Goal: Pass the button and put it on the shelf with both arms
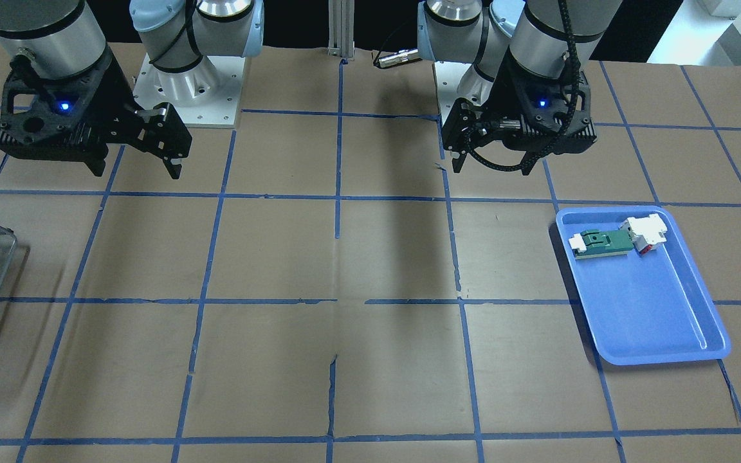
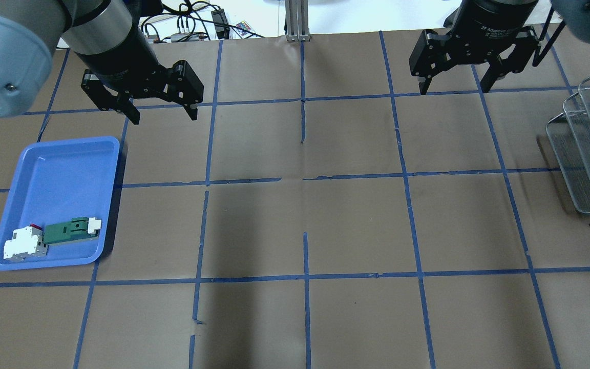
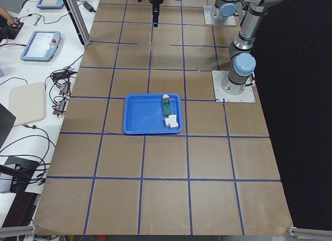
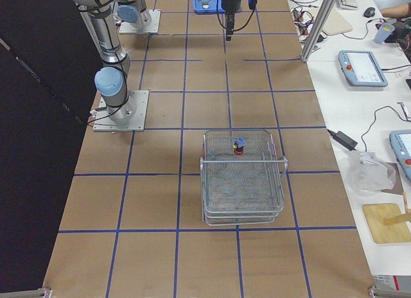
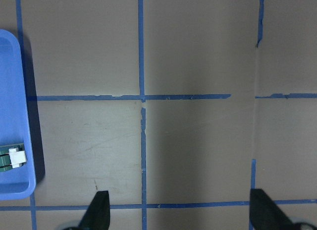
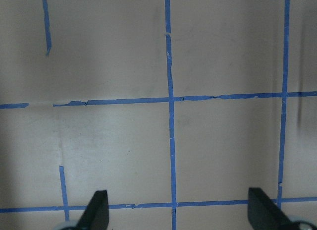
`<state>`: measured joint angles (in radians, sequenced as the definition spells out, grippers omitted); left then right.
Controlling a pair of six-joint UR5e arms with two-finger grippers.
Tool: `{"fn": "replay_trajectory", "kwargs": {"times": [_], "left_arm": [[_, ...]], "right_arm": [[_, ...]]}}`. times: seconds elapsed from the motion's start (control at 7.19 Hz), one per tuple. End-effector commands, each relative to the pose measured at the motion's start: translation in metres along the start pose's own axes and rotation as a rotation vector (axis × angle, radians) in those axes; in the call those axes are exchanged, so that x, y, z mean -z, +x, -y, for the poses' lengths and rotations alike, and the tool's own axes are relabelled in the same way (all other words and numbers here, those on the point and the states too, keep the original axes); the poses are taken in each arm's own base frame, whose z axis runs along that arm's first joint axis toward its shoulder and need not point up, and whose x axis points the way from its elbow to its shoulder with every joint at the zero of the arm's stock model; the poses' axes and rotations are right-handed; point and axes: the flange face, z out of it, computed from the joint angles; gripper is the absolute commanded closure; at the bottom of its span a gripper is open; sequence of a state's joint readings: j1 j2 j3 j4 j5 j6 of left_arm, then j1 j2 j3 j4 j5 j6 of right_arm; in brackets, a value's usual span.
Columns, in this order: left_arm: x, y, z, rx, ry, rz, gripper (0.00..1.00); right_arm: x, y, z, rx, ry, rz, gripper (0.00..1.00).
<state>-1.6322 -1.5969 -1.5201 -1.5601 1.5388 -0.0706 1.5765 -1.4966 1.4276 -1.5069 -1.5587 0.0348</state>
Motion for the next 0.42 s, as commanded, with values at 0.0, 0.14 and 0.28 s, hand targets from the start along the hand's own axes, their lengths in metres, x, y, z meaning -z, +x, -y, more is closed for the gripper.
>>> {"fn": "replay_trajectory", "kwargs": {"times": [0.0,0.14,0.28], "left_arm": [[-0.0002,0.0,-0.0002,0.0,-0.002,0.0,0.0],[-0.0002,0.0,-0.0002,0.0,-0.002,0.0,0.0],[0.0,0.0,0.0,0.0,0.0,0.0,0.0]], "right_arm": [[-0.0024,-0.0008,0.0006,-0.002,-0.005,0.006,0.0],[-0.0036,-0.0002,0.0,0.0,-0.011,0.0,0.0],[-0.0053,0.001,0.0016,0.011,-0.009,-0.012,0.0]]}}
